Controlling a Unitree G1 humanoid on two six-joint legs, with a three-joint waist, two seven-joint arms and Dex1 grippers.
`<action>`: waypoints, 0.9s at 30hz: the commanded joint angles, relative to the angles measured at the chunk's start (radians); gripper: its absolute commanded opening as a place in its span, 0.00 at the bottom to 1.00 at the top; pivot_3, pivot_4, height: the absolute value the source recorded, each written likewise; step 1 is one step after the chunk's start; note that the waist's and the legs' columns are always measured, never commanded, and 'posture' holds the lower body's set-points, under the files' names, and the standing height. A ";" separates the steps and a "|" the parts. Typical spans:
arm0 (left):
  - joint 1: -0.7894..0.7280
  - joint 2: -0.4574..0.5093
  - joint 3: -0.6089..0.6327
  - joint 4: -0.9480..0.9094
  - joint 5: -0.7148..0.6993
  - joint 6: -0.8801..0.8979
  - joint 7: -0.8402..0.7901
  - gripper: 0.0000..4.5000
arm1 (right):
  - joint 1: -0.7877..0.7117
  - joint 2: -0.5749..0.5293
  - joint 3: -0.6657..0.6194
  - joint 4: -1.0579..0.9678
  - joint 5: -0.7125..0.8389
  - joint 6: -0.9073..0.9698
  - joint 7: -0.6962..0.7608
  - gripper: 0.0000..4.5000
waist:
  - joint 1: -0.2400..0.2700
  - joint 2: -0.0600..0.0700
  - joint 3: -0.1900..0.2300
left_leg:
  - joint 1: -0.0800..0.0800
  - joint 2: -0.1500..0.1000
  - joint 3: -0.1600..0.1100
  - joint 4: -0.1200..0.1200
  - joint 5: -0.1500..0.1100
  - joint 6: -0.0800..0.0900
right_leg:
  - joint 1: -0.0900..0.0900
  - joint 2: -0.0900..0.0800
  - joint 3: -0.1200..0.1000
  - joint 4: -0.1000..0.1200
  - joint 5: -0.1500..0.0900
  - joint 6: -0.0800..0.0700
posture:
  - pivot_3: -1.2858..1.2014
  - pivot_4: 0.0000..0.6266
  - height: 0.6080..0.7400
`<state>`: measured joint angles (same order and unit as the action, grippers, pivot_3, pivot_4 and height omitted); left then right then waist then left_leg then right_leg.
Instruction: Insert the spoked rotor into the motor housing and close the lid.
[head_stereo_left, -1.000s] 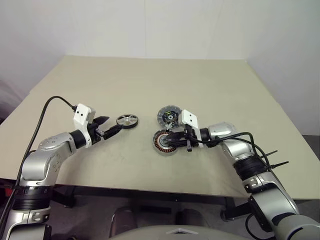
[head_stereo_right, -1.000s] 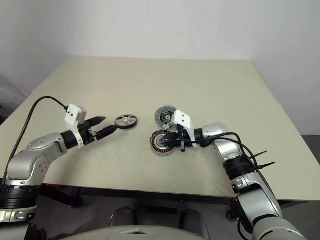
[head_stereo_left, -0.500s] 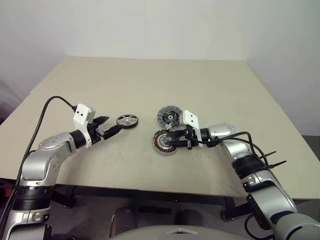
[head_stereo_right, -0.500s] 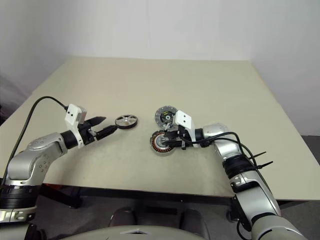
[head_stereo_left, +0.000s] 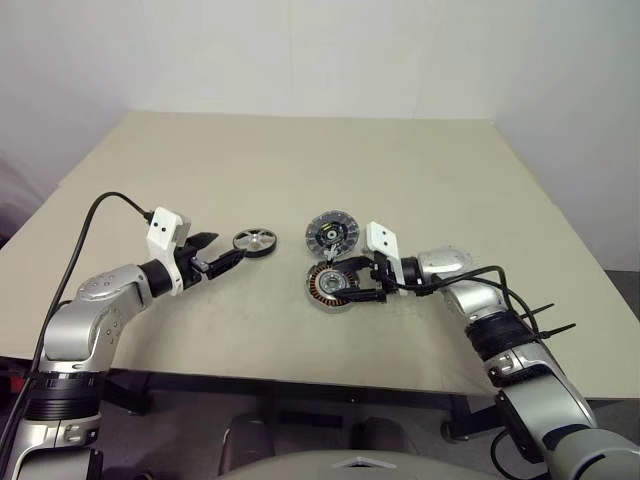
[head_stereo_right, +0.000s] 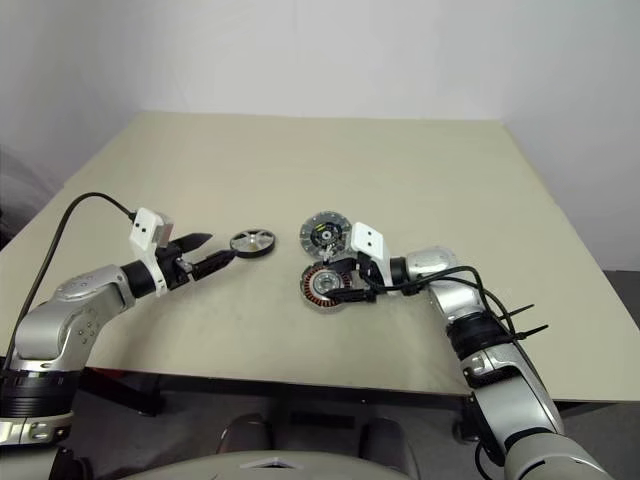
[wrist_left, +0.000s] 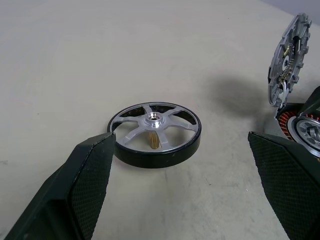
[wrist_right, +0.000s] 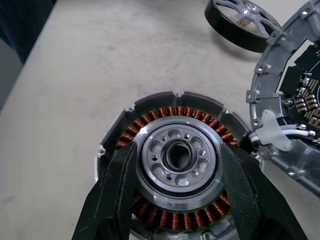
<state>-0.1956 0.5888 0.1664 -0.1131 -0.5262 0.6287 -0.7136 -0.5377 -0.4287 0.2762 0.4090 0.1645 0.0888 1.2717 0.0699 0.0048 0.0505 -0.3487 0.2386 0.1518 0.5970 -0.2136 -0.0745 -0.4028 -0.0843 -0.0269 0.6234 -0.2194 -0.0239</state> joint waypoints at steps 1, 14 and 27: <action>-0.020 0.006 0.020 -0.017 0.001 -0.024 0.000 1.00 | -0.016 -0.007 -0.038 -0.075 0.046 0.048 0.009 0.65 | 0.000 0.000 0.000 | 0.000 0.000 0.000 0.000 0.000 0.000 | 0.000 0.000 0.000 0.000 0.000 0.000 | 0.52 0.00 1.00; -0.025 0.007 0.018 -0.013 0.005 -0.025 -0.001 1.00 | -0.032 0.005 -0.029 -0.099 0.028 0.092 -0.016 0.01 | 0.000 0.000 0.000 | 0.000 0.000 0.000 0.000 0.000 0.000 | 0.000 0.000 0.000 0.000 0.000 0.000 | 0.52 0.00 1.00; -0.014 0.007 0.027 -0.023 0.003 -0.023 0.008 1.00 | -0.057 0.051 -0.001 0.034 -0.036 -0.013 -0.028 0.01 | 0.000 0.000 0.000 | 0.000 0.000 0.000 0.000 0.001 -0.002 | 0.000 0.000 0.000 0.000 0.000 0.000 | 0.52 0.00 1.00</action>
<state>-0.1966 0.5887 0.1664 -0.1103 -0.5239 0.6279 -0.7108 -0.5799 -0.3803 0.2829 0.4506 0.1336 0.1027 1.2417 0.0696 0.0048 0.0506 -0.3487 0.2387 0.1517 0.5968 -0.2127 -0.0761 -0.4030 -0.0843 -0.0270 0.6236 -0.2194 -0.0240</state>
